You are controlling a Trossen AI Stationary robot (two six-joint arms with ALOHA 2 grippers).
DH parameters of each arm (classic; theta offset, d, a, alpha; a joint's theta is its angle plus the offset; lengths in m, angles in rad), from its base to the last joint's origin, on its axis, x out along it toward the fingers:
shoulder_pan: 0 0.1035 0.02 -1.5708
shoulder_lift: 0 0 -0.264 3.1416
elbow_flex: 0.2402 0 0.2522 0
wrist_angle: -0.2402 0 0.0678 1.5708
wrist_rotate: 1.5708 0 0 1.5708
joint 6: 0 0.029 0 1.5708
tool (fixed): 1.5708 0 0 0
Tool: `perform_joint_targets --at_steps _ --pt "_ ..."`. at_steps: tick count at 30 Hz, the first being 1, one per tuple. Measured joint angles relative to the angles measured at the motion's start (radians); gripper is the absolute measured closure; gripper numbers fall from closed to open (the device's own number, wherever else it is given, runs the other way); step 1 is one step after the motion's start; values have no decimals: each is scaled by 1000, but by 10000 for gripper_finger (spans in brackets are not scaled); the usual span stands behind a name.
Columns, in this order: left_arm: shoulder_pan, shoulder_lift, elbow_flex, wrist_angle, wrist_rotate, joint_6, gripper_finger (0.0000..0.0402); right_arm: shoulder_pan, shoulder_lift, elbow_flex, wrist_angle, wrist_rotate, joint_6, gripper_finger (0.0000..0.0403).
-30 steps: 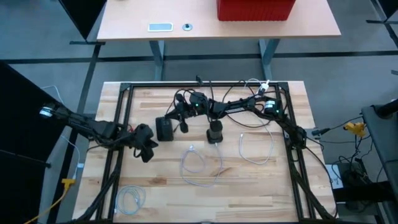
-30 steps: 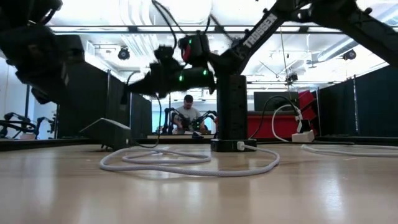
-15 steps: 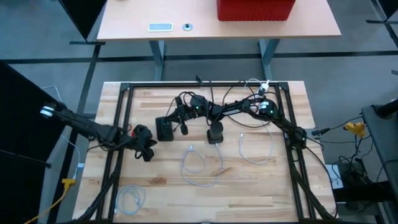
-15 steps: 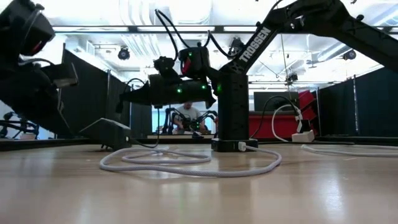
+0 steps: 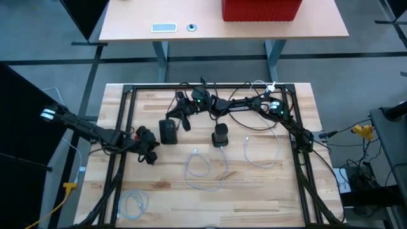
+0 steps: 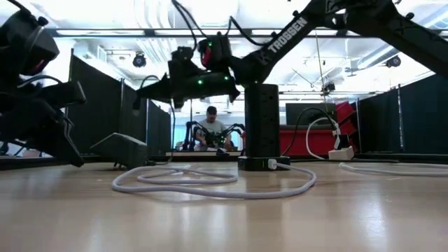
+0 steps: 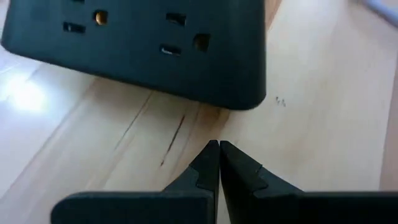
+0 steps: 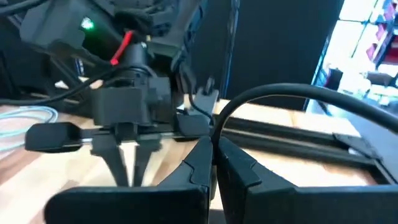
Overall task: Insert USB
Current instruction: Insert the black charger cable into the left black outlet extension
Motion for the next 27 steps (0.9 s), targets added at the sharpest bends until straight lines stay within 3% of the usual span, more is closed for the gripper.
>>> perform_joint_targets --at_steps 7,15,24,27 --pt "62 7 18 24 -17 65 402 -8 37 81 -114 -24 -39 403" --pt "77 69 17 200 -16 194 402 -40 61 84 -86 -96 -42 403" --pt "77 179 10 195 -28 130 402 -117 55 87 -90 -351 2 403" --pt "78 227 2 268 -68 134 402 -115 55 87 -92 -361 -15 403"
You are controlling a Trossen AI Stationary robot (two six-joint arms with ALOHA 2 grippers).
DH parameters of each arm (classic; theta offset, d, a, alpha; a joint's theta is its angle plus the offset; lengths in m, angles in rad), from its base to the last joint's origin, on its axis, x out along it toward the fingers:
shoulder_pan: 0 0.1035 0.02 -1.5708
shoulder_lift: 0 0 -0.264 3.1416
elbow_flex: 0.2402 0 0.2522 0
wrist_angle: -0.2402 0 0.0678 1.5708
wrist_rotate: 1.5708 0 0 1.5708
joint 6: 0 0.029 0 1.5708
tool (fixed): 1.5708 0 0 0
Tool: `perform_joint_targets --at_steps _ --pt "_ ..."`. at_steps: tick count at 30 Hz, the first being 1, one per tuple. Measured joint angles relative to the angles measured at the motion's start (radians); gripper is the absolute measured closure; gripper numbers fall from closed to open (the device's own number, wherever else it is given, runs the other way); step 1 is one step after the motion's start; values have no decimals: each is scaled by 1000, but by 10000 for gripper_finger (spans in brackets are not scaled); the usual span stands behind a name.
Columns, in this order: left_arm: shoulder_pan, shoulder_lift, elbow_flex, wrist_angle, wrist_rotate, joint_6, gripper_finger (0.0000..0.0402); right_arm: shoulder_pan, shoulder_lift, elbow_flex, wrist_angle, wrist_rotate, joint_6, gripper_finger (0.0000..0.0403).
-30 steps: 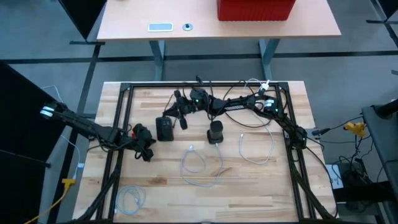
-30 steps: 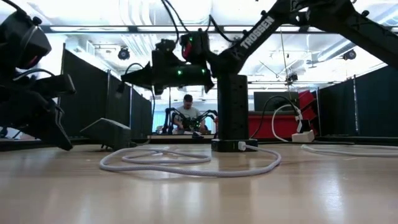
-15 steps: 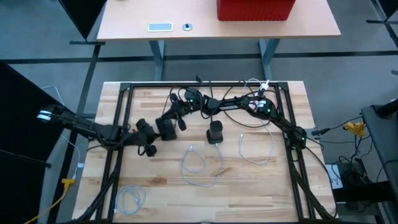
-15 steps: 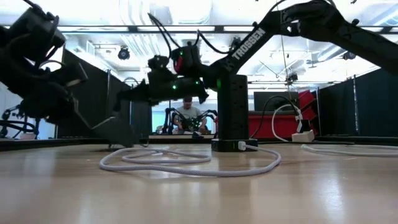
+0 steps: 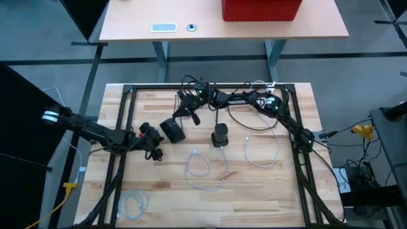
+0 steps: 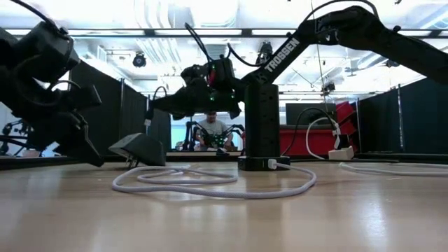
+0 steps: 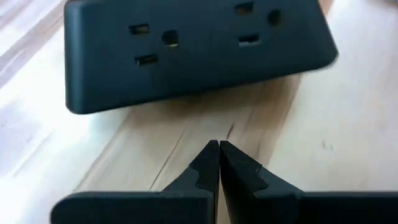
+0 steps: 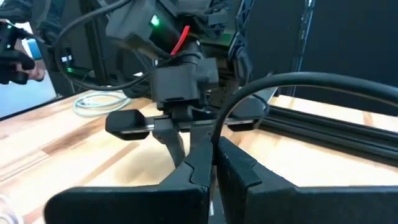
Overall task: Insert USB
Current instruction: Insert the black charger cable into the left black outlet extension
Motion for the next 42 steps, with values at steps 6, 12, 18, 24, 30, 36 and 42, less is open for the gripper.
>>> perform_joint_targets --at_steps 6,12,18,24,30,36,42 --pt "2 98 -13 162 -80 27 402 4 0 0 -3 -19 -33 403" --pt "4 176 -22 260 -134 25 402 9 0 0 -21 6 -48 403" --pt "4 166 -22 229 -134 -42 402 16 -41 0 -101 208 23 403" --pt "4 142 -26 176 -135 -73 402 45 -81 22 -342 407 21 403" --pt "4 103 -27 150 -136 -86 402 70 -80 89 -522 560 35 403" --pt "3 67 -27 101 -138 -85 402 83 -79 117 -634 598 43 403" --pt "3 40 -33 60 -139 -84 402 108 -77 135 -717 589 51 403"
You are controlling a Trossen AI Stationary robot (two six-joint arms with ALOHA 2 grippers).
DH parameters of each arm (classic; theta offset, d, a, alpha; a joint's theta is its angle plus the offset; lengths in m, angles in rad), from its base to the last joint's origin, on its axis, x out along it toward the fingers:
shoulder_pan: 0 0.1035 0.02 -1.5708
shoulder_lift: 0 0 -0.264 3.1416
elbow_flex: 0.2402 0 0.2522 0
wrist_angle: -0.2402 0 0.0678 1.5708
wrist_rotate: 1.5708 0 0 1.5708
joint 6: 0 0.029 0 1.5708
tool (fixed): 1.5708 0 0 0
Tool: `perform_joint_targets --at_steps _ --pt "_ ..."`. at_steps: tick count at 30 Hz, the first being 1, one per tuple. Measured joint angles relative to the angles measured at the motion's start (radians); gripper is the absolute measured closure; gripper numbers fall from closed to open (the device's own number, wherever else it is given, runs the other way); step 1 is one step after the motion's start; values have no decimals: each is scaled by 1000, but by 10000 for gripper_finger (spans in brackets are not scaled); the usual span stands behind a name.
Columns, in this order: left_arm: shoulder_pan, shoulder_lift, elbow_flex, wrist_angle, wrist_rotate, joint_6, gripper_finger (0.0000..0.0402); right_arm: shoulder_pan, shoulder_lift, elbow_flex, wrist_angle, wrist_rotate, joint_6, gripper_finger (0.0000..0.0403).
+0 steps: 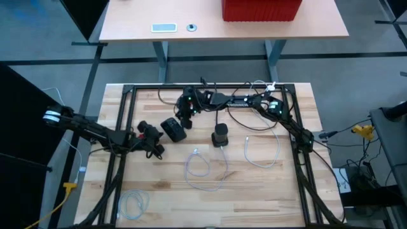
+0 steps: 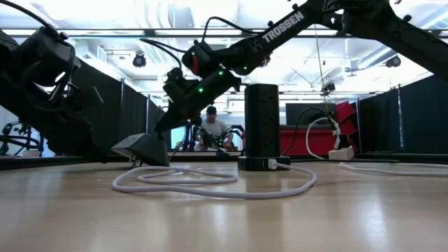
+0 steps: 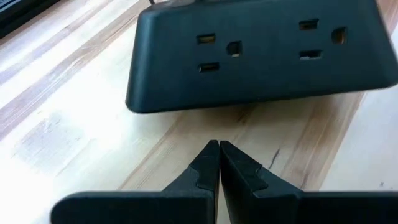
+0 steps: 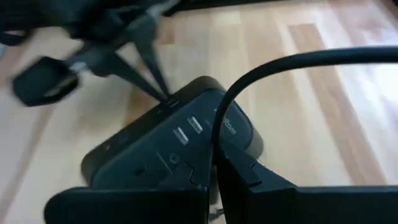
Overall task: Insert USB
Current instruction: Insert the black charger cable into the left black outlet extension
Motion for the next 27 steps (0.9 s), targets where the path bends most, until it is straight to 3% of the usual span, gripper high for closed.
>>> perform_joint_targets --at_steps 9,15,27 --pt "0 -14 -27 47 -10 18 402 30 2 1 27 -29 -12 403" --pt "16 -17 -27 104 -35 101 402 12 -2 0 127 -133 -68 403" --pt "20 -18 -63 109 2 53 402 2 3 -156 632 -296 -79 403"
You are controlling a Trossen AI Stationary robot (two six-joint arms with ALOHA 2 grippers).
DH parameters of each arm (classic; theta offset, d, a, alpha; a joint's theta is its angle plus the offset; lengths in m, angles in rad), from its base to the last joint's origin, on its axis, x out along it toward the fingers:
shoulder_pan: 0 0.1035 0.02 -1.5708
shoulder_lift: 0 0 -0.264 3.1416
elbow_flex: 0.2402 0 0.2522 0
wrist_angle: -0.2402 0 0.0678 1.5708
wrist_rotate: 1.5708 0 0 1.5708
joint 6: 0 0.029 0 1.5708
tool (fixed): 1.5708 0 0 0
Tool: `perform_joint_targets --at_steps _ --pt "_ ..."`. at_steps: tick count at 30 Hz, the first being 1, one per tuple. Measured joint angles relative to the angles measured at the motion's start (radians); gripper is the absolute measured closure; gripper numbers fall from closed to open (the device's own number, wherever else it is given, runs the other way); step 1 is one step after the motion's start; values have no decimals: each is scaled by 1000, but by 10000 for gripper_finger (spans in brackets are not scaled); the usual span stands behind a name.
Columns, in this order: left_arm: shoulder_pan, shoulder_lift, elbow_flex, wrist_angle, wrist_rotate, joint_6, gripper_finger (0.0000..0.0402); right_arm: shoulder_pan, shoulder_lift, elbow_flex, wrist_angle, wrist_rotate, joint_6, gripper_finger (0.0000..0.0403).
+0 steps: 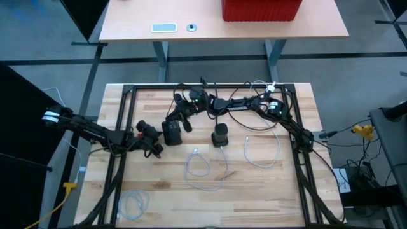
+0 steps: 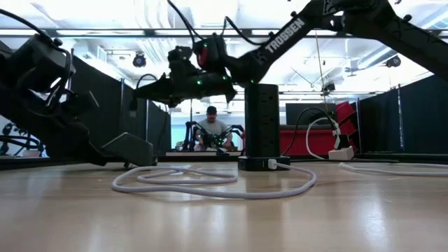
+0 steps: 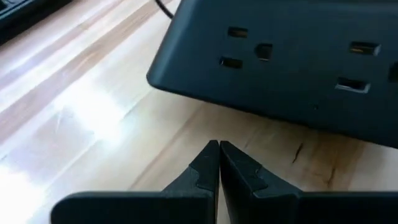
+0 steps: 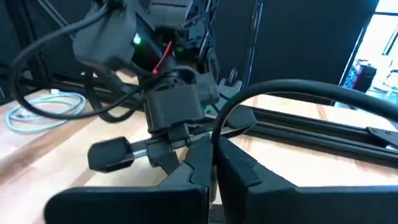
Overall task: Insert USB
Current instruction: Insert the black charger cable into the left black outlet extension
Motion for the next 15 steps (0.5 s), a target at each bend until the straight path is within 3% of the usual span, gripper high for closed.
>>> perform_joint_targets --at_steps 15 --pt "0 0 -2 84 6 24 402 -34 9 -76 117 -94 39 403"
